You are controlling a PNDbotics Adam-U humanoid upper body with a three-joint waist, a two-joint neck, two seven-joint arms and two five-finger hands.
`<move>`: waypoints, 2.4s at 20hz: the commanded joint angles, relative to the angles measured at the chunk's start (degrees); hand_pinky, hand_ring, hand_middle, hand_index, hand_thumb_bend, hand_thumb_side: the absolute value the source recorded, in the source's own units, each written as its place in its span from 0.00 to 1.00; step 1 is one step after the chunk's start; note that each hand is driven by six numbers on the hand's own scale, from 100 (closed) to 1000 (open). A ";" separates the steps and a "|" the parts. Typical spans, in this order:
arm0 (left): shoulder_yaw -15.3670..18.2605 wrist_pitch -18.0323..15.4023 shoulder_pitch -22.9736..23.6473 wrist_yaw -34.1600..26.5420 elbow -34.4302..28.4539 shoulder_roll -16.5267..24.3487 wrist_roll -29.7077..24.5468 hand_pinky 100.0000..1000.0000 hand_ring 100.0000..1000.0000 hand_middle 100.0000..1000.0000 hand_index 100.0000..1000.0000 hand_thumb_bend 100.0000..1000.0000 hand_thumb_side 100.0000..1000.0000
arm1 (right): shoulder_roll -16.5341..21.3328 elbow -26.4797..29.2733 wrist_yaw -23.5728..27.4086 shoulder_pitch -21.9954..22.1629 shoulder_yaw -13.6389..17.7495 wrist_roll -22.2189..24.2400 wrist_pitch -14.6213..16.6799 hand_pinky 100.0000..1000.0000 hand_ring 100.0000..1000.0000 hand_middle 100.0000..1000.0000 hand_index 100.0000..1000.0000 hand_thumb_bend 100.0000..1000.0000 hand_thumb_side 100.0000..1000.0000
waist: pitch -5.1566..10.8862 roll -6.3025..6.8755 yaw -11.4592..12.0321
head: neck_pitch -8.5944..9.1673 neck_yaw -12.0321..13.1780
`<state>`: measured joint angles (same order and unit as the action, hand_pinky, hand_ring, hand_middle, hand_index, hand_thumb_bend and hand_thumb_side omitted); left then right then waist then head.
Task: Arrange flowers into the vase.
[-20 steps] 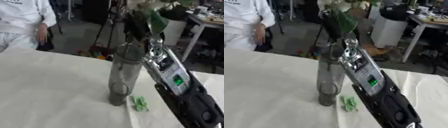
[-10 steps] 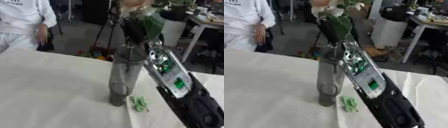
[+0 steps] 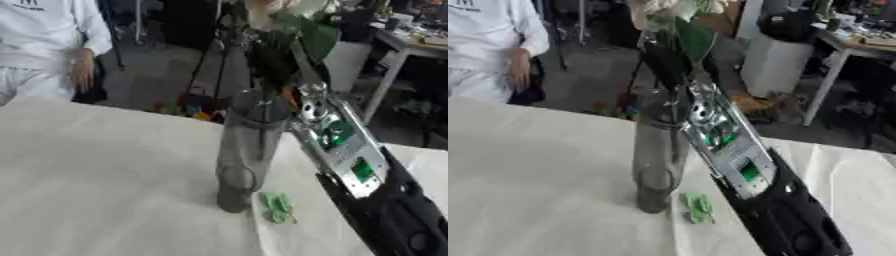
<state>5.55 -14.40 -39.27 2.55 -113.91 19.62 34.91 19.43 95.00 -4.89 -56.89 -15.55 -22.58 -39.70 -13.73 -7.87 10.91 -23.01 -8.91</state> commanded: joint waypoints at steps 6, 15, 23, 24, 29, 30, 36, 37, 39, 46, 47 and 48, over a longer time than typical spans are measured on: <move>0.07 0.11 -0.84 -0.31 -0.68 0.33 -0.02 0.88 0.89 0.85 0.95 0.00 1.00 | 1.05 1.63 -0.16 -0.16 0.56 -0.46 -0.04 0.40 0.42 0.31 0.36 0.03 0.70 | 0.84 0.95 -0.33 | 0.87 -0.12; 0.03 0.10 -0.91 -0.33 -0.68 0.26 -0.07 0.88 0.89 0.85 0.95 0.00 1.00 | 1.05 1.88 -0.36 0.27 0.49 -0.37 0.46 0.41 0.43 0.33 0.40 0.04 0.72 | 0.80 1.05 -0.43 | 0.93 -0.12; 0.02 0.13 -0.96 -0.44 -0.68 0.11 -0.08 0.88 0.89 0.84 0.95 0.00 1.00 | 1.32 2.39 -2.83 1.24 -0.13 0.32 2.84 0.42 0.46 0.37 0.45 0.05 0.73 | 0.72 1.25 -0.59 | 1.20 -0.11; 0.02 0.14 -0.95 -0.45 -0.68 0.10 -0.08 0.88 0.89 0.84 0.95 0.00 1.00 | 1.33 2.39 -3.09 1.30 -0.16 0.45 3.01 0.42 0.46 0.37 0.46 0.05 0.74 | 0.74 1.29 -0.59 | 1.23 -0.11; 0.00 0.14 -0.92 -0.48 -0.68 0.09 -0.11 0.88 0.89 0.84 0.95 0.00 1.00 | 1.47 2.34 -4.12 1.54 -0.43 1.79 3.53 0.46 0.49 0.41 0.51 0.05 0.75 | 0.79 1.31 -0.66 | 1.28 -0.09; 0.01 0.14 -0.92 -0.49 -0.68 0.09 -0.11 0.88 0.89 0.84 0.95 0.00 1.00 | 1.55 2.32 -4.31 1.62 -0.54 2.31 3.61 0.47 0.50 0.42 0.53 0.05 0.76 | 0.81 1.30 -0.68 | 1.30 -0.07; 0.01 0.16 -0.89 -0.49 -0.68 0.11 -0.11 0.88 0.89 0.84 0.95 0.00 1.00 | 1.83 2.33 -5.51 2.02 -0.73 6.33 3.66 0.51 0.54 0.46 0.62 0.06 0.81 | 0.83 1.21 -0.73 | 1.41 -0.07; 0.01 0.17 -0.88 -0.48 -0.68 0.10 -0.11 0.88 0.89 0.84 0.95 0.00 1.00 | 1.87 2.36 -5.71 2.08 -0.69 6.91 3.59 0.51 0.54 0.46 0.62 0.06 0.81 | 0.82 1.20 -0.74 | 1.40 -0.08; 0.02 0.17 -0.88 -0.48 -0.68 0.09 -0.08 0.88 0.89 0.85 0.95 0.00 1.00 | 1.92 2.46 -6.05 2.26 -0.58 7.96 3.42 0.52 0.55 0.47 0.63 0.05 0.81 | 0.79 1.19 -0.78 | 1.32 -0.08; 0.03 0.18 -0.91 -0.45 -0.68 0.06 -0.04 0.88 0.89 0.85 0.95 0.00 1.00 | 2.16 3.06 -6.91 2.97 -0.51 10.26 3.18 0.54 0.57 0.50 0.67 0.07 0.84 | 0.74 1.21 -0.86 | 1.23 0.02; 0.03 0.19 -0.91 -0.45 -0.68 0.06 -0.04 0.88 0.89 0.85 0.95 0.00 1.00 | 2.24 3.17 -7.05 3.06 -0.51 10.65 3.16 0.55 0.58 0.50 0.67 0.07 0.84 | 0.73 1.21 -0.89 | 1.22 0.06; 0.03 0.19 -0.91 -0.45 -0.68 0.07 -0.04 0.88 0.89 0.85 0.95 0.00 1.00 | 2.35 3.27 -7.17 3.16 -0.53 11.10 3.13 0.55 0.58 0.51 0.68 0.07 0.85 | 0.72 1.21 -0.93 | 1.21 0.08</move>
<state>5.55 -14.36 -39.31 2.12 -113.91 19.15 34.88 20.05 96.91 -11.47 -52.89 -16.60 -12.00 -36.65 -13.84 -7.29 10.11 -22.21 -8.90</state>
